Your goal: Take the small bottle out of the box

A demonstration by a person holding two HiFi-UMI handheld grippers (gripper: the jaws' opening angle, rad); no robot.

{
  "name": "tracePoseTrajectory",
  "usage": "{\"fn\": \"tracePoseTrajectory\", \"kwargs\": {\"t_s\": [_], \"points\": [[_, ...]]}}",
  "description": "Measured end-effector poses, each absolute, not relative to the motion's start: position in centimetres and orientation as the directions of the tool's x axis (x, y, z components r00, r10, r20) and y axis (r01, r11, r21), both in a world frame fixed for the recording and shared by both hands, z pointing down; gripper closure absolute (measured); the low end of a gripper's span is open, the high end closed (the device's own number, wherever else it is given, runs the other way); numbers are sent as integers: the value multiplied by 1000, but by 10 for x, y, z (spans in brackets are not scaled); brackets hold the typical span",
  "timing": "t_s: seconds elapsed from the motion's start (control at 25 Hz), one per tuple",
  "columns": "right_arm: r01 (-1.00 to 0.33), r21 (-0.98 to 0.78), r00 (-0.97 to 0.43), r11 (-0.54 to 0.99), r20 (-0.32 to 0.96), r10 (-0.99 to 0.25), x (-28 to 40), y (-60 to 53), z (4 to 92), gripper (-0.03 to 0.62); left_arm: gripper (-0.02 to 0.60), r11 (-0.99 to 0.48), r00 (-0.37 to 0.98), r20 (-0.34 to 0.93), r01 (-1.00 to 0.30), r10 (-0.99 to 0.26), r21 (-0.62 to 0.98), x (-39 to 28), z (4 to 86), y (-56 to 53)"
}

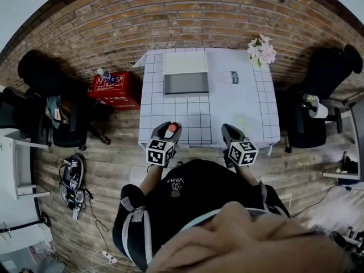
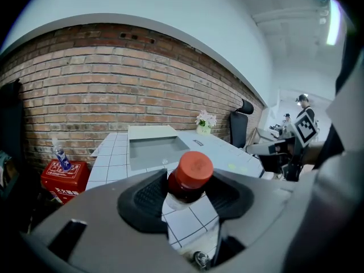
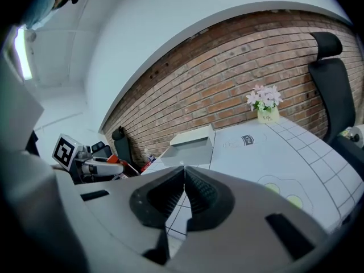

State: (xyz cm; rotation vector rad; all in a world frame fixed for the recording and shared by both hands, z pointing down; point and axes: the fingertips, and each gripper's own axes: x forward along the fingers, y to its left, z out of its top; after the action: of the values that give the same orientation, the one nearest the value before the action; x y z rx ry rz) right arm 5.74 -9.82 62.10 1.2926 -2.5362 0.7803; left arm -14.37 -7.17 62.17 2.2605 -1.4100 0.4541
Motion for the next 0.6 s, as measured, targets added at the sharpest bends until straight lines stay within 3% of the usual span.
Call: {"fn": "tracePoseTrajectory", "kwargs": {"t_s": [0.6], "points": [[-858, -377, -488, 350, 383, -784, 12, -55, 616, 591, 373, -522, 542, 480, -832, -690, 189, -187, 615, -52]]}}
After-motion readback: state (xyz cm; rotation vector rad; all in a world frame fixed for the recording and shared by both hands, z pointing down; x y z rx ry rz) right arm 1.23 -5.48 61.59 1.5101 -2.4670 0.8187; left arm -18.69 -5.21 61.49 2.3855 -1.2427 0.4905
